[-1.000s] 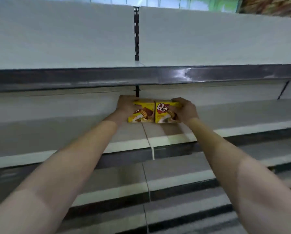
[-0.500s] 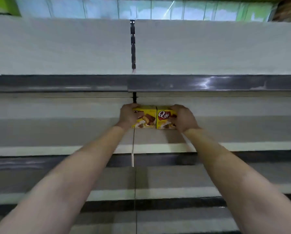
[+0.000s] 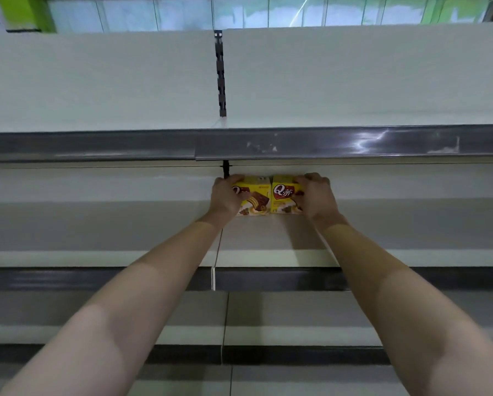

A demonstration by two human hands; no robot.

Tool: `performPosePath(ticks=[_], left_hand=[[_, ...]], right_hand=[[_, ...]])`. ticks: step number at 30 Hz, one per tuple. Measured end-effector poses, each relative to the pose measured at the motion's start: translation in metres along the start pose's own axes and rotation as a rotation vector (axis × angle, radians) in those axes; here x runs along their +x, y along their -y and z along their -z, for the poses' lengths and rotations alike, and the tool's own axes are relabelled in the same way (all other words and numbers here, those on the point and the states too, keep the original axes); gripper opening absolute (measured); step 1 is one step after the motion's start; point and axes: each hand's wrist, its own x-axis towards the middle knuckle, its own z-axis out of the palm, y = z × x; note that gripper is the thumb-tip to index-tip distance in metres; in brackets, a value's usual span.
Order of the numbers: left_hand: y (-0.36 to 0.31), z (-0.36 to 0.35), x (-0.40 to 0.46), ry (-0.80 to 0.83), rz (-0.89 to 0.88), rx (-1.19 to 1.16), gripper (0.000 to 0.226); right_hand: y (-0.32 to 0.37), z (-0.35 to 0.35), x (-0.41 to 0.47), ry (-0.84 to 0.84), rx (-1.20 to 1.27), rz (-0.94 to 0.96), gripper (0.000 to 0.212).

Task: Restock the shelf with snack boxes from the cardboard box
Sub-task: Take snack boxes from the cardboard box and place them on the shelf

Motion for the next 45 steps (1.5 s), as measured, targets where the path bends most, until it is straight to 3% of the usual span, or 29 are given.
performPosePath(ticks=[13,19,24,35,41,45], left_hand=[[-0.011,-0.03,0.016,-0.016,-0.028,0.037,0.053],[-0.01,-0.031,0.018,-0.015,-0.038,0.044,0.052],[-0.007,-0.031,0.022,-0.003,-0.064,0.09,0.054],[-0.009,-0.034,0.017,-0.01,-0.073,0.091,0.052],[-0.018,-0.021,0.015,-0.013,-0.017,0.019,0.079],[-0.016,-0.005,0.014,-0.04,0.035,-0.032,0.074]], right_hand=[[-0.027,-0.006,0.017,0.016,0.175,-0.026,0.057],[-0.017,-0.017,0.021,-0.008,0.114,-0.057,0.065],[-0.01,-0.024,0.017,-0.045,0.003,-0.078,0.06],[-0.016,-0.026,0.02,0.021,0.128,-0.074,0.078],[-0.008,-0.021,0.016,0.044,-0.127,-0.092,0.082],[0.013,-0.007,0.016,-0.075,-0.183,0.007,0.069]])
